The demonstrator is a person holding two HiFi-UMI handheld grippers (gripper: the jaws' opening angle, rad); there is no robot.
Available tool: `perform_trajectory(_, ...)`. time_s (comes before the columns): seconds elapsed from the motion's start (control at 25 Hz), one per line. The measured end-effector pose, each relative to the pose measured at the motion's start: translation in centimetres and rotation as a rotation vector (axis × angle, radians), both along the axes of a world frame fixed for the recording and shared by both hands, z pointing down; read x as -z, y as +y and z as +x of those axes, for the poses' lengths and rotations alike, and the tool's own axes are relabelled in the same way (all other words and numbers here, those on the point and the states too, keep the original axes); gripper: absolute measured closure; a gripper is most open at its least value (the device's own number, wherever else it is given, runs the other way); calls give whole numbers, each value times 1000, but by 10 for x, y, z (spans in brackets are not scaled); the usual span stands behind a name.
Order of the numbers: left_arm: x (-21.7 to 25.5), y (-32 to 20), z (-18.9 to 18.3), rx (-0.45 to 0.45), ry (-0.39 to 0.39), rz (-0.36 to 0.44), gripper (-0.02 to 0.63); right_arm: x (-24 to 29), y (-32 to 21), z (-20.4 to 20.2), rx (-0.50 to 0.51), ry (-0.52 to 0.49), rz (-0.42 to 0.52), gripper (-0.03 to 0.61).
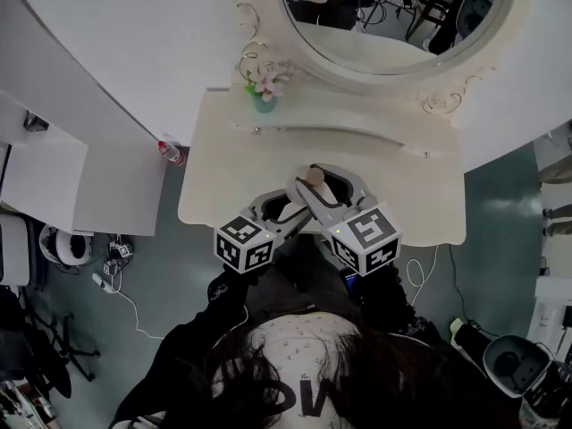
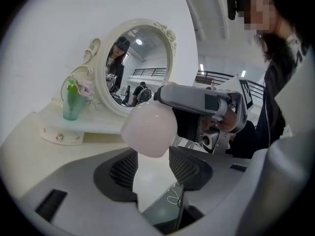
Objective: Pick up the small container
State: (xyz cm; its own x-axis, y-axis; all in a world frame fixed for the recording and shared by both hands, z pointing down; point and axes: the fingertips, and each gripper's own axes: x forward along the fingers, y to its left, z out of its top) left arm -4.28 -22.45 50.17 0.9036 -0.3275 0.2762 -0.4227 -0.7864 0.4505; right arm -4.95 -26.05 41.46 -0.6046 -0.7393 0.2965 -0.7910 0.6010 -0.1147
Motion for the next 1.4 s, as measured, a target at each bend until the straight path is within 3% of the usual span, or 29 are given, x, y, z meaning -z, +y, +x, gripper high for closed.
perform_trajectory(0.48, -4, 56, 20, -67, 30, -8, 431, -3, 56, 19, -56, 45, 1, 433)
perform_trajectory(0.72, 7, 82, 33, -58, 22, 28, 431, 8, 86, 32, -42, 38, 36, 433)
perform_trajectory(1.04, 19, 145, 57, -2, 21, 50, 431, 22, 153, 53, 14, 41, 85, 433)
perform_trajectory(1.4, 18, 248, 85, -7, 14, 48, 431, 21, 258, 80, 2, 42, 97, 433)
